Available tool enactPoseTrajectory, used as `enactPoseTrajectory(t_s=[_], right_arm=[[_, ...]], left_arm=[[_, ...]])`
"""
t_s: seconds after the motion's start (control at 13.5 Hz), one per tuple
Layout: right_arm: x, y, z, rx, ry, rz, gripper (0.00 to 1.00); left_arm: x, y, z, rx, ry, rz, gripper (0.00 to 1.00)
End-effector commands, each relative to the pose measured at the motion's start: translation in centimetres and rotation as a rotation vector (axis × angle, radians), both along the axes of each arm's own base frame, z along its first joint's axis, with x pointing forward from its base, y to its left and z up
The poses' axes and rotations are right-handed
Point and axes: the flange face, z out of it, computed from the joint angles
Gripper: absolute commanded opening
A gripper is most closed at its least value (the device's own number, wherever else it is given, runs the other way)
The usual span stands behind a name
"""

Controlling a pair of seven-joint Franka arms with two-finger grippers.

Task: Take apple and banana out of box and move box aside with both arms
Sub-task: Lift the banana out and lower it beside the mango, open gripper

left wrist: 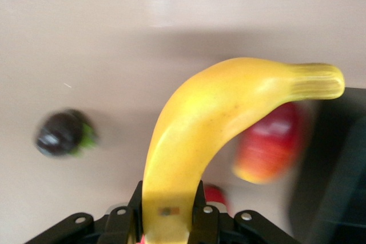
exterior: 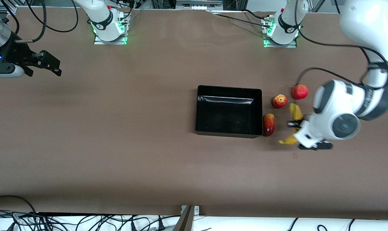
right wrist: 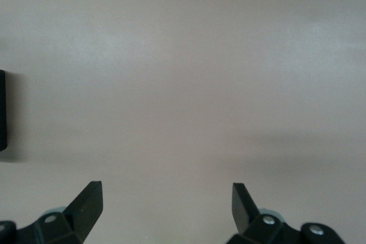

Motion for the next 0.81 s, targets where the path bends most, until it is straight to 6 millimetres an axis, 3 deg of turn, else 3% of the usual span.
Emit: enactPoseTrajectory(t_s=[0.0, 0.15, 0.22, 0.3, 0.44, 0.52, 0.74], right_arm=[[0.2, 0.1, 0.3, 0.019, -0.005, -0.015, 1.0], [0.1, 0.1, 0.4, 0.019, -0.005, -0.015, 1.0], [0.1, 0.1, 0.3, 0.019, -0.004, -0.015, 1.0], [0.1, 0.1, 0.4, 0.019, -0.007, -0.015, 1.0], [0.2, 0.2, 0.4, 0.021, -0.01, -0.015, 1.0], [0.2, 0.2, 0.5, 0.021, -0.013, -0.015, 1.0], [0.3, 0.2, 0.5, 0.024, -0.02, -0.015, 1.0]], left_arm=[[-1.2, 3.6, -5.6, -0.03, -0.021, -0.113, 0.06], [-2.7, 3.6, -8.4, -0.049, -0.04, -0.123, 0.11], [-3.0, 4.0, -9.2, -0.056, -0.053, -0.116, 0.37], [-3.0, 4.1, -9.5, -0.058, -0.063, -0.121, 0.99], [-2.7, 4.4, -8.3, -0.036, -0.074, -0.132, 1.0], [-2.4, 4.2, -6.3, -0.028, -0.086, -0.136, 1.0], [-0.6, 2.8, 3.1, 0.005, -0.163, -0.145, 1.0]])
